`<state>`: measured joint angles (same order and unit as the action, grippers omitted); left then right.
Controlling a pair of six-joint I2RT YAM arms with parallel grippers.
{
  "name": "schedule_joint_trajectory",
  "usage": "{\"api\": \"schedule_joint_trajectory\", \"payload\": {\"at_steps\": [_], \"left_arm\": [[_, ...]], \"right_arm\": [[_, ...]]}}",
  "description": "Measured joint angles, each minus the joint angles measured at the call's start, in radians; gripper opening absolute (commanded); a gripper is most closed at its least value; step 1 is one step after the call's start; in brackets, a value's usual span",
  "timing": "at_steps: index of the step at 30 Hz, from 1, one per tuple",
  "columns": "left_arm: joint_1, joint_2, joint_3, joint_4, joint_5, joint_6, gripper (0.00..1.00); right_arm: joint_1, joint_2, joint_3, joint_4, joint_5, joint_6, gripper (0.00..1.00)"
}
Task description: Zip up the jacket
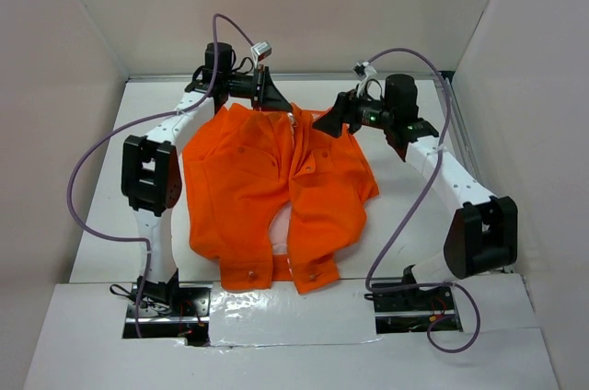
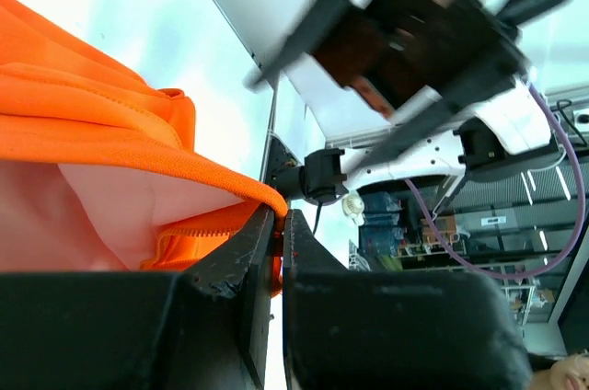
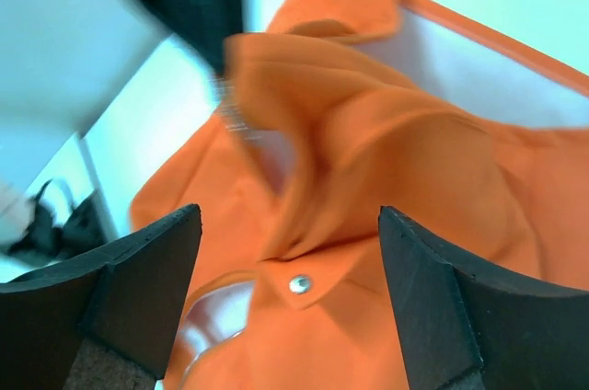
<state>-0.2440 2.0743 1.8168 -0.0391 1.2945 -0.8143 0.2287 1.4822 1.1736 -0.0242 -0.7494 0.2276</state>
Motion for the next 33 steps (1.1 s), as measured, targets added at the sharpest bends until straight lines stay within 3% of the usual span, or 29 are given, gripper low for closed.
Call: {"api": "schedule_joint_trajectory", "payload": {"at_steps": [6,13,21,26,29,33], "left_arm": [[0.000,-0.006,0.000,-0.038,-0.027,0.008,0.00],[0.000,-0.013,0.000,-0.062,-0.034,0.027,0.00],[0.000,-0.017,0.000,-0.074,-0.033,0.033,0.00],[0.000,-0.017,0.000,-0.078,-0.033,0.034,0.00],[0.000,-0.017,0.000,-0.084,-0.033,0.037,0.00],[0.002,-0.017,0.000,-0.092,-0.034,0.053,0.00]], "right_arm": [[0.051,-0.028,0.023,-0.042,-0.106,-0.068,0.79],[0.118,0.108,0.135,-0.109,-0.123,-0.133,0.70],[0.128,0.225,0.214,-0.129,-0.100,-0.149,0.70],[0.129,0.230,0.222,-0.132,-0.104,-0.151,0.50],[0.130,0.230,0.232,-0.134,-0.106,-0.145,0.65],[0.137,0.230,0.233,-0.134,-0.096,-0.143,0.69]]}}
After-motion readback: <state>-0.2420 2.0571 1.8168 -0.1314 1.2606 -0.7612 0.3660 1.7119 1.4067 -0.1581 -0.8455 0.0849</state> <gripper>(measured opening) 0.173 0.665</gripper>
